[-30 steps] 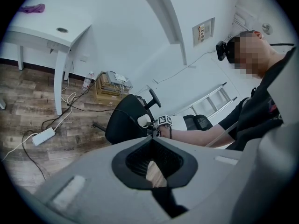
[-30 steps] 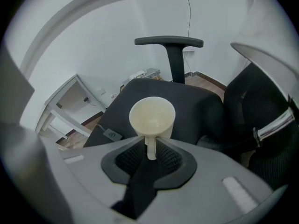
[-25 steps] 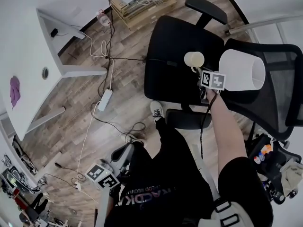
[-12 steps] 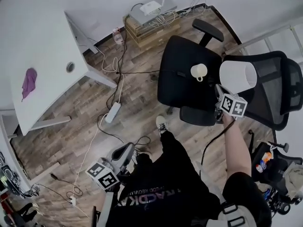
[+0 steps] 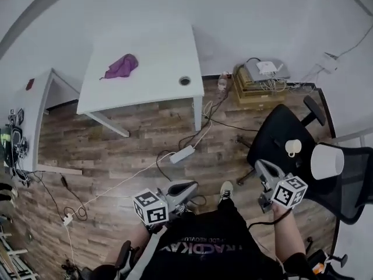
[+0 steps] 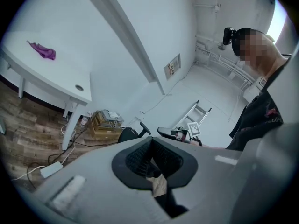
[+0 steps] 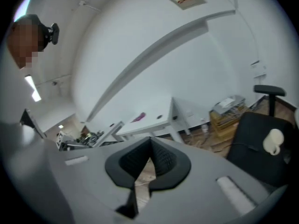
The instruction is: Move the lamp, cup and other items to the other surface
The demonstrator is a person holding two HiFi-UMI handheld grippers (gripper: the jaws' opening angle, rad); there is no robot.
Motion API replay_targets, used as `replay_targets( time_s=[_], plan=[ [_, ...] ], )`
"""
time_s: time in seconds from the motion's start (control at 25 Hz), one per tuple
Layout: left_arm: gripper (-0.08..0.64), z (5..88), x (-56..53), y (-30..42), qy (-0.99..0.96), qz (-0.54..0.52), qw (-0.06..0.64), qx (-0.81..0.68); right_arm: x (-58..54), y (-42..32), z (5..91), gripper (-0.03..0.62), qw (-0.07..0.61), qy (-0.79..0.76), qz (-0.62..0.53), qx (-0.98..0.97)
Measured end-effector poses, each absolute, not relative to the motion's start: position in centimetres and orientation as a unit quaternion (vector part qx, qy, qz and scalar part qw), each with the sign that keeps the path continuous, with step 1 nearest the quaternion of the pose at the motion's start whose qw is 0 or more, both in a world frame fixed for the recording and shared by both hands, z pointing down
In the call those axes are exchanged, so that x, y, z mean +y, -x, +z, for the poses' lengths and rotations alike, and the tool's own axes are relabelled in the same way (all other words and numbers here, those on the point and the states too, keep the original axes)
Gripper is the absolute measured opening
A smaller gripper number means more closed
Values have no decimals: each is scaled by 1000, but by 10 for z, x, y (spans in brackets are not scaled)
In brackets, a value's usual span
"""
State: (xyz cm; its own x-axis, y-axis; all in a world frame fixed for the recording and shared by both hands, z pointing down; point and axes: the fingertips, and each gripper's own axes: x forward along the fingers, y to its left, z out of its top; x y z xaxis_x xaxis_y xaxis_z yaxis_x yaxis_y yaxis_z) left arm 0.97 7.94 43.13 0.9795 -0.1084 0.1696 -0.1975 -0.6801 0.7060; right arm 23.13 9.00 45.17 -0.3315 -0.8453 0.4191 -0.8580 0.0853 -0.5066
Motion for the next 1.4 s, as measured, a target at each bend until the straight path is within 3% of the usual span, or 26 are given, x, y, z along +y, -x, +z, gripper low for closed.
replay_targets(
  time_s=[0.24,0.56,0.8,1.4],
  plan=[
    [3,409,69,75,-920,20,355,-165,50,-15,409,5,9,-394,313,-864],
    [3,405,89,179,-904,-9,336,-263,75,144,399,5,30,-244,281,-928],
    [3,411,96,210,-898,-22,339,-279,88,171,413,5,39,-227,295,-927],
    [2,417,100,204,-899,-28,353,-256,92,164,421,5,52,-243,309,-918]
  ],
)
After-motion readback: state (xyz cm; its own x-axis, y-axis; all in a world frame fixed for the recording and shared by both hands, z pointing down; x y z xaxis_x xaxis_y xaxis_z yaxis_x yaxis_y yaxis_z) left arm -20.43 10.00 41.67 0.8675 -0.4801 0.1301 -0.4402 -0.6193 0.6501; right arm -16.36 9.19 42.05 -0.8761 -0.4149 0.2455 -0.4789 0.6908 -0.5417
